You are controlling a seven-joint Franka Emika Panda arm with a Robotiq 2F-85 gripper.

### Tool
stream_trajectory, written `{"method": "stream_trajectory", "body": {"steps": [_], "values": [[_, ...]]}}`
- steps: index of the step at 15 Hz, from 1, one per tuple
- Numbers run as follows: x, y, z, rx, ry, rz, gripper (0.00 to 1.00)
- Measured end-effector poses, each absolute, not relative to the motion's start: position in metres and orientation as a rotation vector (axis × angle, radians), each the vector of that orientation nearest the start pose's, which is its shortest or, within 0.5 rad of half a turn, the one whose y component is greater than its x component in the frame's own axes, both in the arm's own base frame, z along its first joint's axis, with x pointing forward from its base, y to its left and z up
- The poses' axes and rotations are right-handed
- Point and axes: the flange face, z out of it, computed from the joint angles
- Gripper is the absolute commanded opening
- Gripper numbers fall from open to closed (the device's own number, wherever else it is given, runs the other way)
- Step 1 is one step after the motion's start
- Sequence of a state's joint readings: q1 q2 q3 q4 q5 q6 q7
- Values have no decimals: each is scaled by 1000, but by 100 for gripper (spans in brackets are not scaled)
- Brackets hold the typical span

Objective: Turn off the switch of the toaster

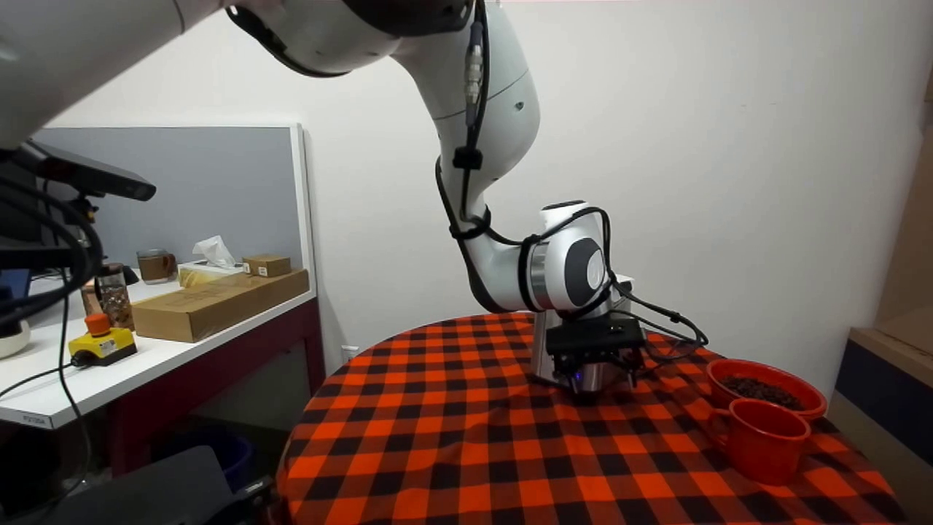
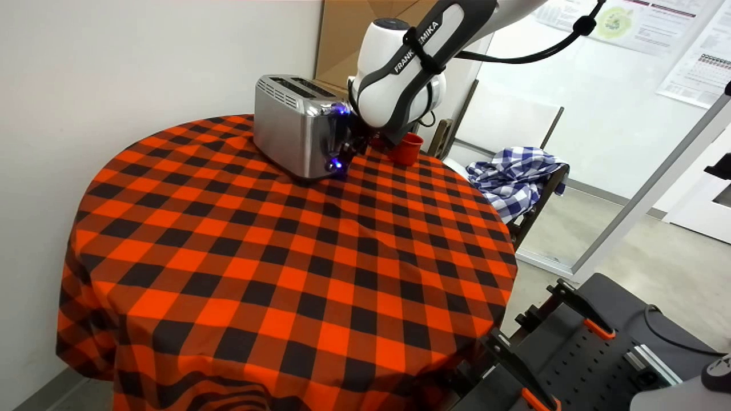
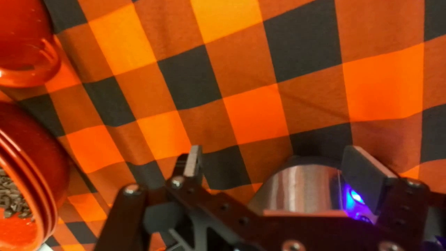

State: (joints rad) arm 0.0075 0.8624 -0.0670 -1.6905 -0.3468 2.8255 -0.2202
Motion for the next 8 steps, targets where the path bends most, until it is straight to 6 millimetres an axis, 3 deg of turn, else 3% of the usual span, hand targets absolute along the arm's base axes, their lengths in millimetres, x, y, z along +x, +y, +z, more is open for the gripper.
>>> {"method": "stream_trajectory", "body": {"steps": [8], "values": [[663,-46,135,-3167,-771,-692,100]]}}
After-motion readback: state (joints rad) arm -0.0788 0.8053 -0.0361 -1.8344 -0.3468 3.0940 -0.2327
